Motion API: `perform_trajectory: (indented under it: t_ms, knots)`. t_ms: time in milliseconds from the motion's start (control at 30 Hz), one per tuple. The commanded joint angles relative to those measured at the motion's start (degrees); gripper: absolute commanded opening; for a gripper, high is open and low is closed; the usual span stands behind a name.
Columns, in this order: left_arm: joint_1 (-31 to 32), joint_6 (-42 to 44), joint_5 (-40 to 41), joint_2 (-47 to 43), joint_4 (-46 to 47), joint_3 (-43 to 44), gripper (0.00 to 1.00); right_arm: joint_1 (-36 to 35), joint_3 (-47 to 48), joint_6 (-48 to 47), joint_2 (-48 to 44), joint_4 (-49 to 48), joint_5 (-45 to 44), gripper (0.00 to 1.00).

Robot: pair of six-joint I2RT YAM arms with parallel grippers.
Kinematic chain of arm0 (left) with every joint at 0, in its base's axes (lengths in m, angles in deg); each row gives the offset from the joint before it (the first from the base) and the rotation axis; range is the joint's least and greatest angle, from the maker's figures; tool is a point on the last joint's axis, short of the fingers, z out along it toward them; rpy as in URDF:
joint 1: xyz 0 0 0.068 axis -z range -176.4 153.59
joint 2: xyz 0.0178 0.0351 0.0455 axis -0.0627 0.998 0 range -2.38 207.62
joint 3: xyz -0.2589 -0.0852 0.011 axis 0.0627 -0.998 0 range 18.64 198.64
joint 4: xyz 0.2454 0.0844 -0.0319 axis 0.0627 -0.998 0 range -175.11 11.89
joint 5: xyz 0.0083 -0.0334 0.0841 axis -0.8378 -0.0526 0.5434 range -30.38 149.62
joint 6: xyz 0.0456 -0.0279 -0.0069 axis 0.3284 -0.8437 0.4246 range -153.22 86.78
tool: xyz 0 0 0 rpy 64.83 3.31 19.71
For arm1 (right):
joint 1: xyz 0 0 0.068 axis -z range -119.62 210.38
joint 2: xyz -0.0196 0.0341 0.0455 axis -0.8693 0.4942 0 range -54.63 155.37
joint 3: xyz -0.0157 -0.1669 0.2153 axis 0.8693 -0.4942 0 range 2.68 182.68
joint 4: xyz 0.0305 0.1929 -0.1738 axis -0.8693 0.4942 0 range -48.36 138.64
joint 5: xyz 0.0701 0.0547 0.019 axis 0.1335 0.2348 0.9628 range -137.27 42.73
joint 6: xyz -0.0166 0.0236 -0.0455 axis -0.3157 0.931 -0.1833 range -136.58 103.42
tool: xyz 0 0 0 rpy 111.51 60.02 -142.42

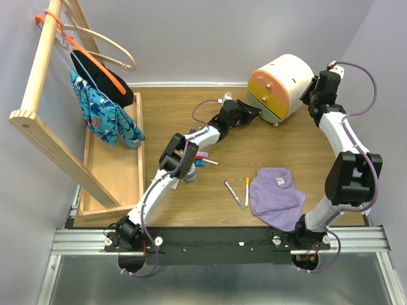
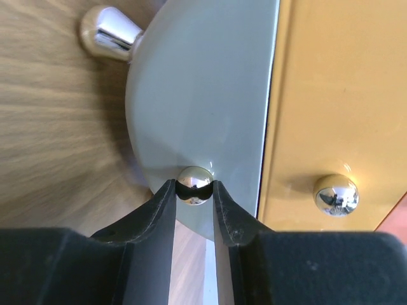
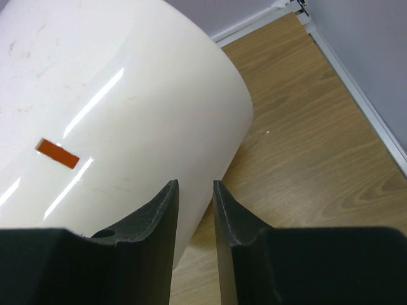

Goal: Sort the stationery into containers
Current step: Open the drawer in the storage box.

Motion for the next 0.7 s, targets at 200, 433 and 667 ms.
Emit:
perform_trajectory:
  t_ms: [200, 433, 667]
  knots:
    - [-4.32, 2.85, -7.48, -10.12, 10.40, -18.14, 0.22, -0.16, -1.34, -0.79, -0.77, -4.04, -0.90, 0.36]
    - [-4.41, 4.09, -12.05, -12.76, 20.51, -23.51, 0.22, -0.16, -4.33, -0.79, -2.97, -4.31, -0.55, 0.36]
    - [-5.20, 5.40, -13.20, -14.61, 25.17, -27.20, 0.21, -0.16, -5.74, -0.71, -4.38, -4.22, 0.07, 0.36]
